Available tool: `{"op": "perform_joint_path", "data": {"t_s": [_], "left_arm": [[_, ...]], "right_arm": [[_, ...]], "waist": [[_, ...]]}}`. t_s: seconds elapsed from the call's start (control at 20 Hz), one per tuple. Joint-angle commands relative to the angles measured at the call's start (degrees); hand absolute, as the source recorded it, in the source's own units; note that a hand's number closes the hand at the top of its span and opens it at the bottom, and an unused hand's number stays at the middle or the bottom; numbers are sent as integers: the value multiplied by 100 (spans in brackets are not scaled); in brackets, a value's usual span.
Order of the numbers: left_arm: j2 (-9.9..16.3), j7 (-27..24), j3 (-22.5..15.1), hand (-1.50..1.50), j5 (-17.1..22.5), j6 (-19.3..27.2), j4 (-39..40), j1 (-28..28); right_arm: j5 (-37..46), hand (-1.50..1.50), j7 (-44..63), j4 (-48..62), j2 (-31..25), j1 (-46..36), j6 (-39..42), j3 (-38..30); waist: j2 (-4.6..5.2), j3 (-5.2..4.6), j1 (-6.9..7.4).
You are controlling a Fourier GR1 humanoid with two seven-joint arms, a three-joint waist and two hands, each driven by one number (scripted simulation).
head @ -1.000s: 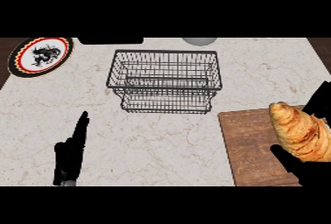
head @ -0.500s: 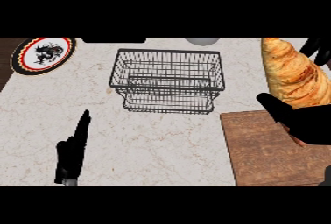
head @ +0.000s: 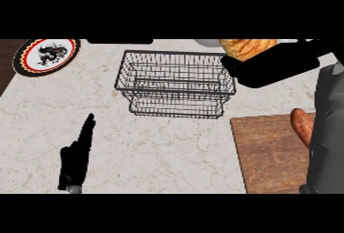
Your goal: Pick the croissant from the cutting board and place it in the tiered basket
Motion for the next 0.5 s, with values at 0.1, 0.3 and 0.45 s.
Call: {"op": "perform_joint_path", "data": {"t_s": [0.1,0.3,0.45], "left_arm": [[59,-71,279,0,240,-252,459,-133],[-100,174,-25,0,-7,-110,88,16],[-308,-173,-42,0,-208,143,548,-33]], "right_arm": [[587,150,-592,1016,281,79,-749,530],[759,150,-916,1899,307,-300,-1077,500],[1211,150,-858,1747,620,349,-1424,1066]], "waist": [[30,-26,-16],[26,-24,1],[30,-25,-44]]}}
